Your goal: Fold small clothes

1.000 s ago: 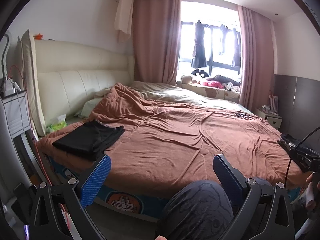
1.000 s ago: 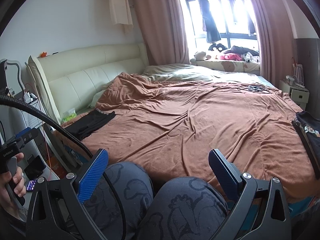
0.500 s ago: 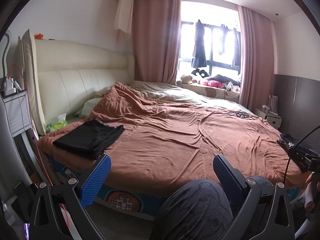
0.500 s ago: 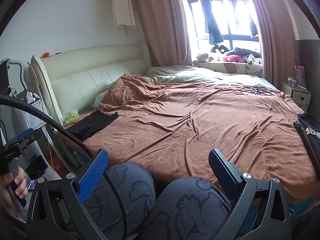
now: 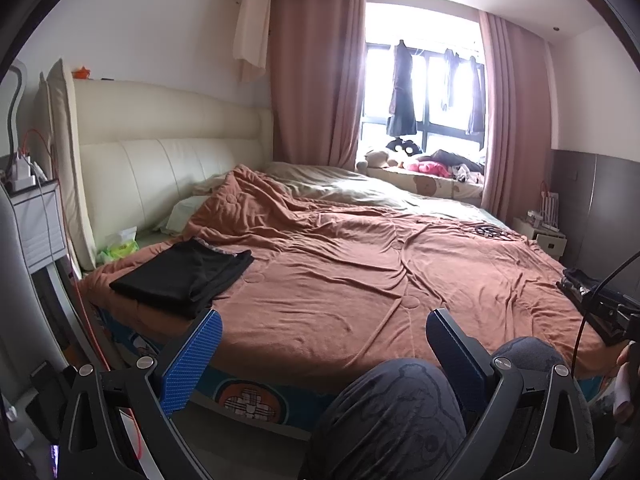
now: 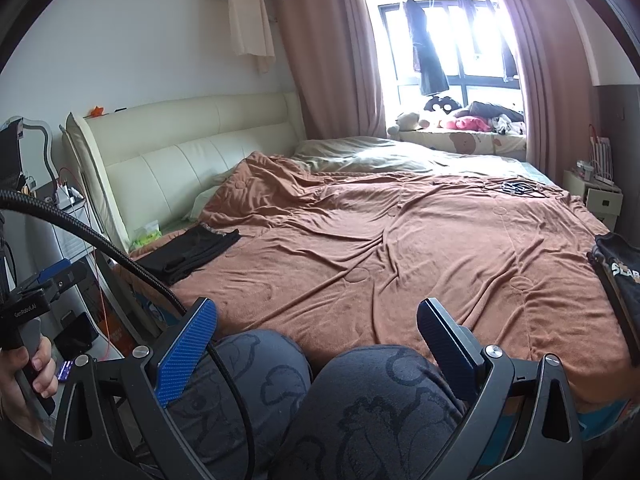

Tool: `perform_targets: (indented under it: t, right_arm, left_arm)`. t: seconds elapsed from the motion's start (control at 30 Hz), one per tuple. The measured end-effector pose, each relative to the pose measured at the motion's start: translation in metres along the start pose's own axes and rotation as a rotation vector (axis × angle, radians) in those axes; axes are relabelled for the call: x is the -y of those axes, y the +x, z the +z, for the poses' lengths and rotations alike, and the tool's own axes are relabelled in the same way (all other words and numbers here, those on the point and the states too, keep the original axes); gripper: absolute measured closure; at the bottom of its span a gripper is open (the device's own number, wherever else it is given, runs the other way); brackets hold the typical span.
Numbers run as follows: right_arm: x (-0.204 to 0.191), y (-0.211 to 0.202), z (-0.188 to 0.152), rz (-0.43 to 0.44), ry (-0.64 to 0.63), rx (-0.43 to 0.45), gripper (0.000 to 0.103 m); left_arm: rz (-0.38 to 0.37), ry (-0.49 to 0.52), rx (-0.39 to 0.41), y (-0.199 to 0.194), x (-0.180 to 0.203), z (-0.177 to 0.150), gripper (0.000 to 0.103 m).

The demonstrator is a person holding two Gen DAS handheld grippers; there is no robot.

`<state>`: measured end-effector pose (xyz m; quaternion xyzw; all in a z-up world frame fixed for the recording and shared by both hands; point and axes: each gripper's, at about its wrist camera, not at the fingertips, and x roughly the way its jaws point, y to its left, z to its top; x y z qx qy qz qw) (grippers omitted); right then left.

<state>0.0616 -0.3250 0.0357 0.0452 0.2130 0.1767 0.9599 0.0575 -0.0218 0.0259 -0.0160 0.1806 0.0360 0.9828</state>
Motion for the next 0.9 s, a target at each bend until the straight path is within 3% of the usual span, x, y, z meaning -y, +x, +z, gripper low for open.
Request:
perform_targets:
  t: [0.9]
  right_arm:
    - [-0.0002,0.0068,0.0003,-0.023,-0.001,-0.015,0.002]
  left_arm:
    - [-0.006,0.012,0.014,-0.0039,0.0026,0.0015,0.000]
